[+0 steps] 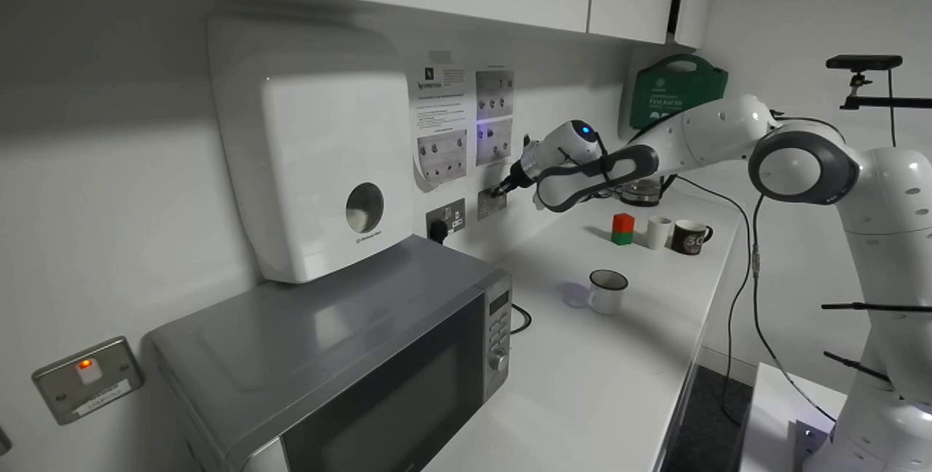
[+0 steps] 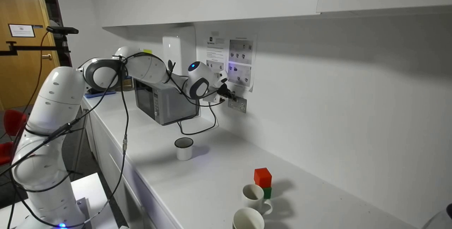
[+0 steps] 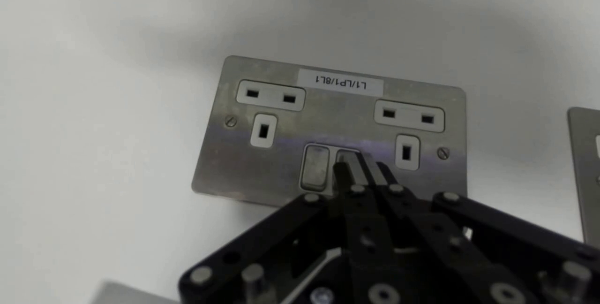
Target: Flip the switches of the socket on the right
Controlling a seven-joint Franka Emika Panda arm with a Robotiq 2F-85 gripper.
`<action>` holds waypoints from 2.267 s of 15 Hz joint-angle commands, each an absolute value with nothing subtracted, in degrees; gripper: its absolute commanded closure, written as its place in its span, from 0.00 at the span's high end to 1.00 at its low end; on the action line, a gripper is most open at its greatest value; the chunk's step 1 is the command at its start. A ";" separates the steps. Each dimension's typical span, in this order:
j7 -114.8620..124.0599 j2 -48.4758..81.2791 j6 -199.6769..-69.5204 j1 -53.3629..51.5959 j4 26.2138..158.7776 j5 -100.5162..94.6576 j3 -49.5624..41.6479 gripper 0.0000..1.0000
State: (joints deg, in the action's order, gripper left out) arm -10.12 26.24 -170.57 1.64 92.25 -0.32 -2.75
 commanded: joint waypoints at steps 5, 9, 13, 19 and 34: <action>-12.80 28.77 -169.18 3.19 88.79 -0.16 -1.18 0.00; -12.94 29.05 -168.76 3.37 89.05 -0.04 -0.98 0.00; -13.10 29.48 -168.45 3.40 88.57 -0.12 -1.01 0.00; -14.08 29.94 -167.57 3.34 87.95 -0.25 -1.07 0.00; -14.72 19.67 -171.67 7.33 102.40 1.09 1.27 0.00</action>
State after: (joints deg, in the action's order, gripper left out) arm -12.45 22.64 -169.74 5.63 98.82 0.04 -0.31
